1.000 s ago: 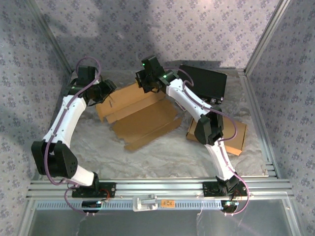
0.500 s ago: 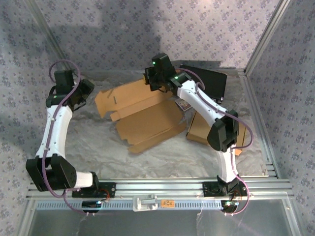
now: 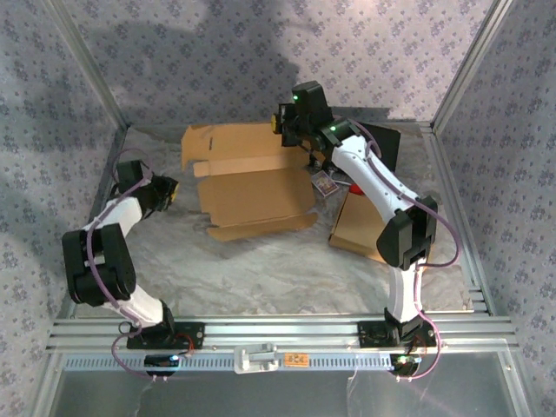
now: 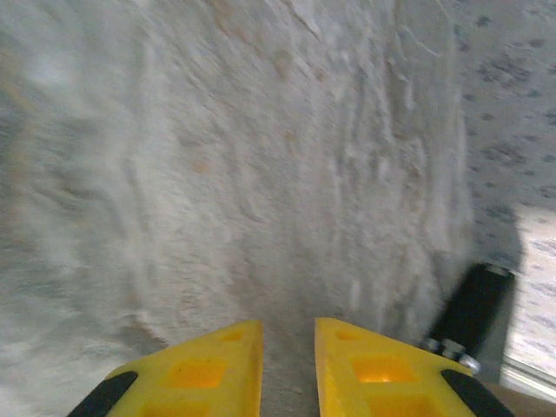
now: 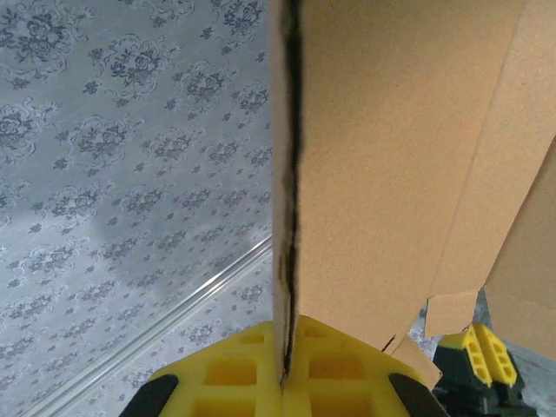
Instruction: Fold the paper box
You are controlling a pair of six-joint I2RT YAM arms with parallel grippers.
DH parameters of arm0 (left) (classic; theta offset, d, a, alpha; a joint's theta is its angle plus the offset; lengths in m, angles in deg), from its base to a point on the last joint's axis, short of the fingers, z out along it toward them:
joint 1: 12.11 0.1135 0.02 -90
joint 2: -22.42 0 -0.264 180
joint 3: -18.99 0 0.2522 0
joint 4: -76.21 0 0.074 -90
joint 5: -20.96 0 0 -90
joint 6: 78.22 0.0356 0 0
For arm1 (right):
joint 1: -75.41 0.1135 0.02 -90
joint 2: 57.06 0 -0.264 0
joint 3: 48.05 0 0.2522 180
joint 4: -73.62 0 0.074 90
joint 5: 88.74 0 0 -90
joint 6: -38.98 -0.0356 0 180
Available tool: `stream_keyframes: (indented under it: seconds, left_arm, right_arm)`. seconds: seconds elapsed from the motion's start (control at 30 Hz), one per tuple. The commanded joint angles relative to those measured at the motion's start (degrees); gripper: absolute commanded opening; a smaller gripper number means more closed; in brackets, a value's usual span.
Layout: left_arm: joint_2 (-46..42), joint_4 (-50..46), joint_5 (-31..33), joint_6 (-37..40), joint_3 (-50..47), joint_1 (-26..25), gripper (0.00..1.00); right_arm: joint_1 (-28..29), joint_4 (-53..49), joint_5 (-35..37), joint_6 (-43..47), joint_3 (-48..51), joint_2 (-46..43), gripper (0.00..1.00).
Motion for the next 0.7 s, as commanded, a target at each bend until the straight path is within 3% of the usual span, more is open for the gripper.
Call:
stream_keyframes:
  seconds: [0.0, 0.07, 0.13, 0.37, 0.67]
  left_arm:
    - [1.9, 19.5, -9.7, -8.7, -3.9, -0.1, 0.17]
    - [4.7, 27.2, -12.3, -12.8, -5.3, -0.3, 0.09]
    - [6.3, 31.8, -13.3, -15.4, -5.8, -0.5, 0.09]
    - [8.4, 40.9, -14.4, -19.8, -6.8, -2.2, 0.20]
    - [5.9, 52.0, -13.9, -22.6, -12.1, -3.6, 0.25]
  right_arm:
    - [-0.8, 1.1, -1.1, -2.4, -1.6, -0.6, 0.00]
    - [-1.2, 0.9, -1.7, -2.6, -2.5, 0.0, 0.00]
    - [-1.4, 0.4, -2.2, -2.6, -3.2, 0.4, 0.00]
    - [-1.3, 1.2, -2.3, -3.3, -3.3, 1.3, 0.00]
    - [-1.2, 1.7, -2.5, -3.3, -3.5, 2.5, 0.00]
